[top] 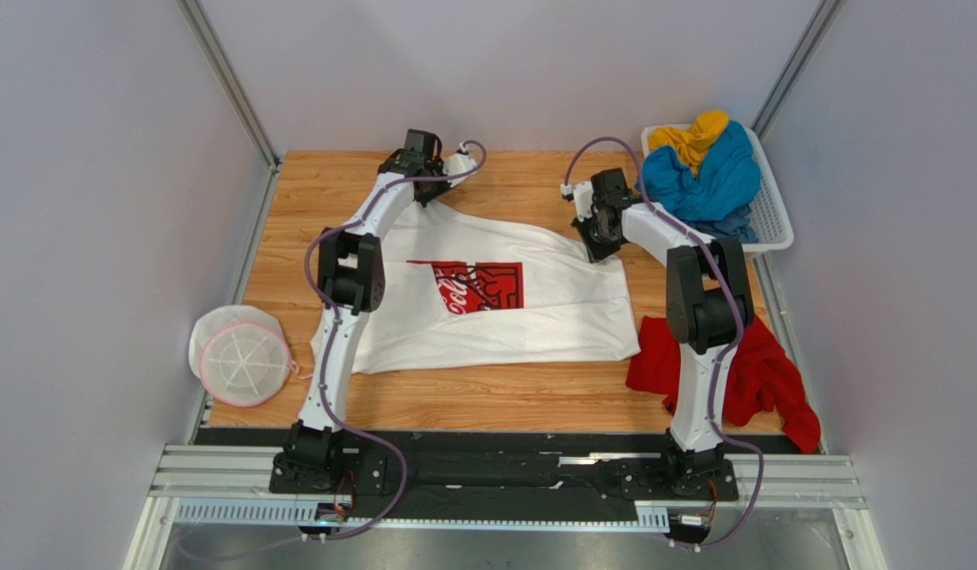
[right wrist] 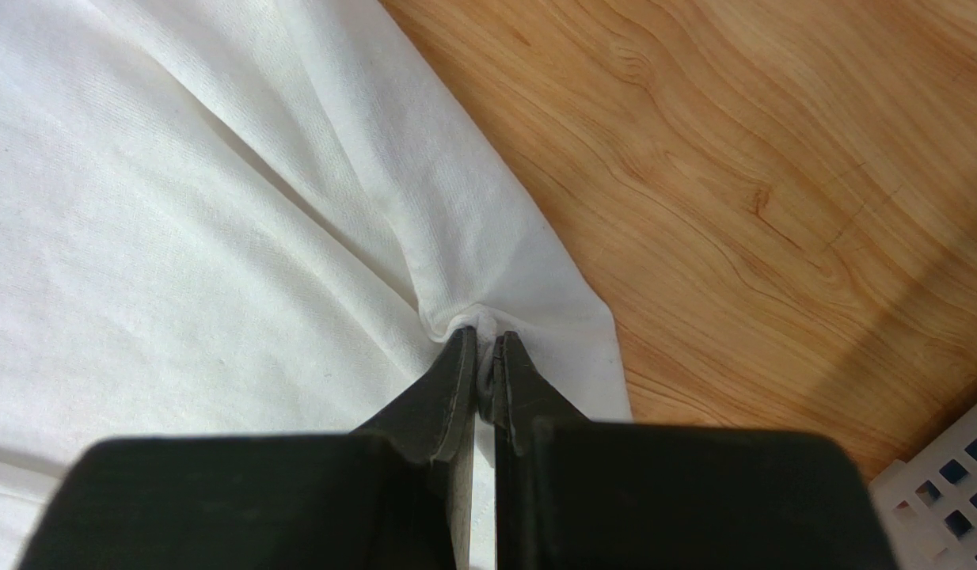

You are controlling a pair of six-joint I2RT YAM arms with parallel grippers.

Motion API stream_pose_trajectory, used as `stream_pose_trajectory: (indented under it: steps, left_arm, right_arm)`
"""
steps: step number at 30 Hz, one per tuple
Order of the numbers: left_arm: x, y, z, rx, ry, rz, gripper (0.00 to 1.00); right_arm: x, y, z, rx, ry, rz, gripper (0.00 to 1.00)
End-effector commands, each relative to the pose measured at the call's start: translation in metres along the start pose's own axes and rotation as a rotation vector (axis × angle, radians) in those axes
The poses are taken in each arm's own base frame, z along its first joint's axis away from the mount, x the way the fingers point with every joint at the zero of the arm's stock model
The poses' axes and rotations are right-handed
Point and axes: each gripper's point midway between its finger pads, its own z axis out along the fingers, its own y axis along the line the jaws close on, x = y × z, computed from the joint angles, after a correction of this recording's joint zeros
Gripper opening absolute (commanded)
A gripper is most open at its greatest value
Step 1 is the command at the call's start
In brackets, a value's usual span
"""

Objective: Fold and stack the t-shirts

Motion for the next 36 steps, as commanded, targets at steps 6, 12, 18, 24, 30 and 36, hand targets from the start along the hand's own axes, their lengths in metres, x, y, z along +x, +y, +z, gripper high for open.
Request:
stream_pose_trajectory:
  steps: [6,12,18,24,30,36]
  left_arm:
    - [-0.034,0.04,-0.047,-0.141,-0.077,-0.041,0.0]
    - [-0.067,0.063,-0.081,-0.223,-0.153,-0.057,0.0]
    - [-0.08,0.072,-0.103,-0.275,-0.177,-0.045,0.0]
    - [-0.074,0.065,-0.118,-0.29,-0.147,-0.014,0.0]
    - [-0.057,0.052,-0.132,-0.316,-0.082,0.01,0.0]
    - [-0.05,0.035,-0.141,-0.317,-0.051,0.013,0.0]
  right_arm:
    - [-0.011,0.002,-0.013,-0.005,-0.051,-0.012,0.0]
    - [-0.009,0.001,-0.012,0.001,-0.046,-0.01,0.0]
    - [-0.009,0.0,-0.015,0.01,-0.045,-0.024,0.0]
    - [-0.009,-0.001,-0.032,0.021,-0.054,-0.038,0.0]
    - [-0.009,-0.001,-0.059,0.04,-0.07,-0.052,0.0]
    - [-0.008,-0.001,-0.09,0.062,-0.095,-0.067,0.0]
